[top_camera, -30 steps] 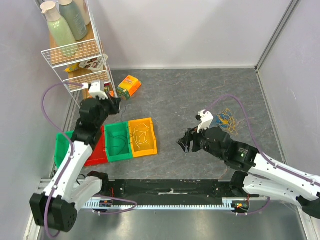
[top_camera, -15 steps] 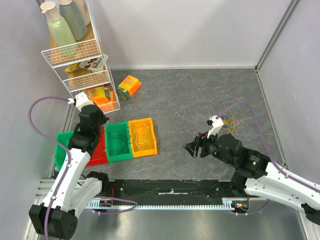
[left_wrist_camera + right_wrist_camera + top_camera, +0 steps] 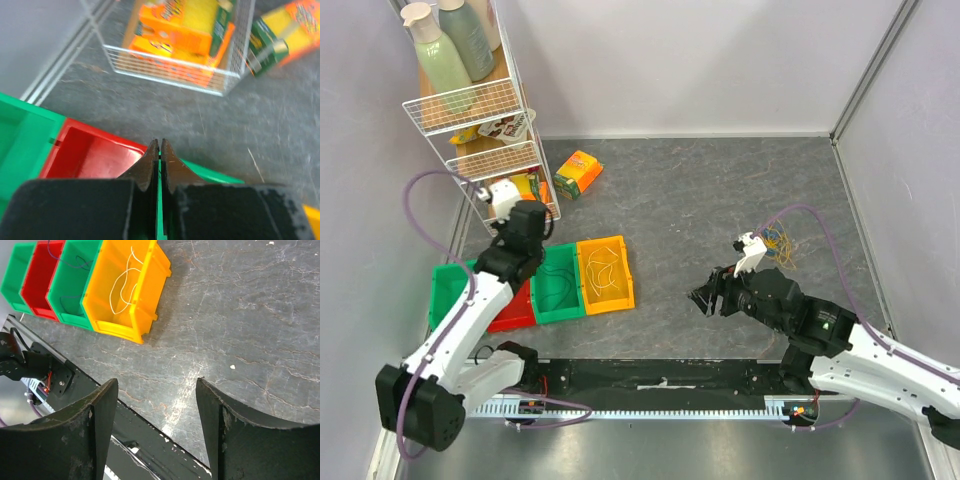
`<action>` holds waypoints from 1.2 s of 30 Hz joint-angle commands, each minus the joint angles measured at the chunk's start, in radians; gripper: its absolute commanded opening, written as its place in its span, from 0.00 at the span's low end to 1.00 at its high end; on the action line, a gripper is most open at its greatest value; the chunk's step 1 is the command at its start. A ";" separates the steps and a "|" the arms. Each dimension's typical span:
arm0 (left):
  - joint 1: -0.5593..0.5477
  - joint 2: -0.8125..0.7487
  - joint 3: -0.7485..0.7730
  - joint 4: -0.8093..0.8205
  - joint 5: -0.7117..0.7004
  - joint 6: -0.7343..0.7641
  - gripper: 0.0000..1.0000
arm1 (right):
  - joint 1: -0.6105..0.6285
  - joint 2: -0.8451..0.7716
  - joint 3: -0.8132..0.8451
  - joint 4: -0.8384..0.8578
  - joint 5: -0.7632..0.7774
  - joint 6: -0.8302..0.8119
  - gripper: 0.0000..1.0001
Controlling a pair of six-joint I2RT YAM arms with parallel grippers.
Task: Untangle the cables
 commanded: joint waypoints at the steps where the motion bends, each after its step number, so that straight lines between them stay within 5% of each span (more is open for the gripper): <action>1: -0.132 0.069 -0.012 -0.069 -0.096 -0.125 0.02 | 0.001 0.011 0.021 0.032 0.019 -0.029 0.72; 20: -0.141 0.045 -0.155 -0.098 0.266 -0.303 0.02 | -0.001 -0.042 -0.003 0.026 -0.035 -0.006 0.72; 22: -0.134 -0.002 -0.161 -0.107 0.296 -0.316 0.20 | 0.001 -0.038 -0.005 0.026 -0.035 -0.006 0.72; 26: -0.134 -0.131 -0.103 -0.218 0.315 -0.339 0.78 | -0.001 -0.015 0.005 0.021 -0.038 -0.027 0.72; 28: -0.132 -0.191 -0.051 -0.256 0.339 -0.307 0.93 | -0.001 -0.005 0.012 0.018 -0.019 -0.041 0.72; 36: -0.131 -0.238 0.121 -0.318 0.441 -0.195 0.96 | -0.031 0.163 0.067 -0.034 0.231 -0.053 0.73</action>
